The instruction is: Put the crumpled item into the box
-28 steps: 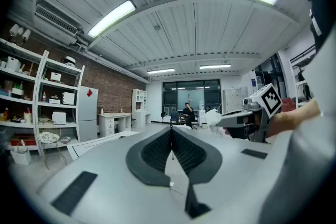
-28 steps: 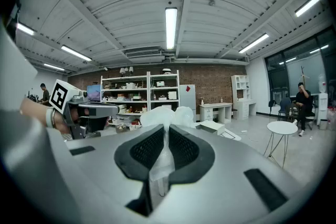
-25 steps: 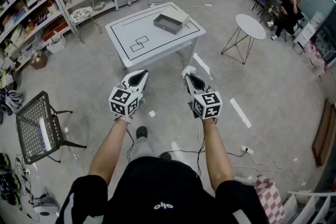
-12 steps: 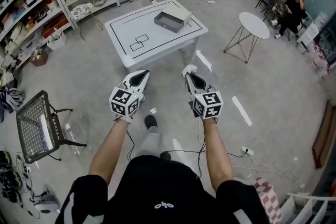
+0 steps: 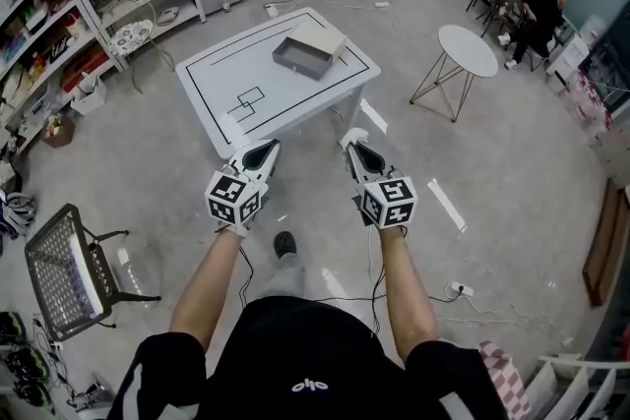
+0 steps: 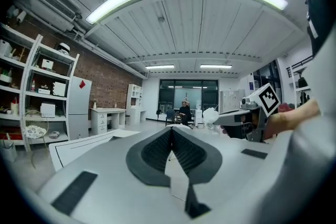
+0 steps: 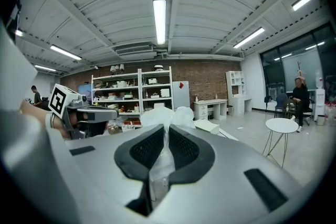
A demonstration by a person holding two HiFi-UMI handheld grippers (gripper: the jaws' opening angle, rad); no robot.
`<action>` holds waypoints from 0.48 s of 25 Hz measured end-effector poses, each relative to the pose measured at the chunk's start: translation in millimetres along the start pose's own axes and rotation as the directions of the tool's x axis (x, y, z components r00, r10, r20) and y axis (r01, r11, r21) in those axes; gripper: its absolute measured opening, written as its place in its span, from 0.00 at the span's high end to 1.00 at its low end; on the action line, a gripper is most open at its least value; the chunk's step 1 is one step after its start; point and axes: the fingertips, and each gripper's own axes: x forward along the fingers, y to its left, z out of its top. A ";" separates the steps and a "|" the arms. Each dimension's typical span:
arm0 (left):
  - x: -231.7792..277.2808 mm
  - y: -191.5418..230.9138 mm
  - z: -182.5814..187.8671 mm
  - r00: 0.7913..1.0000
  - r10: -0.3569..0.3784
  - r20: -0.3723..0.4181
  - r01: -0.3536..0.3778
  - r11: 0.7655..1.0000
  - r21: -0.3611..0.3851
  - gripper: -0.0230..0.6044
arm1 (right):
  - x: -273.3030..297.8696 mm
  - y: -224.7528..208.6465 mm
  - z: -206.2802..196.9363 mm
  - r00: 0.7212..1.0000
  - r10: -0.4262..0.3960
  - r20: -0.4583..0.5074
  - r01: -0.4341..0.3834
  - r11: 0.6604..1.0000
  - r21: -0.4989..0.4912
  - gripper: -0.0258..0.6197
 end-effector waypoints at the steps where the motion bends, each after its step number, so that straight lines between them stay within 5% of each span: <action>1: 8.3 9.0 0.8 1.000 -0.007 -0.002 0.007 1.000 -0.001 0.95 | 9.2 -5.3 2.4 1.000 -0.007 -0.002 0.007 1.000 0.003 0.90; 12: 94.0 116.8 9.0 0.999 -0.055 0.000 0.055 0.998 -0.024 0.95 | 119.0 -53.5 24.4 0.998 -0.063 -0.030 0.063 0.998 0.017 0.90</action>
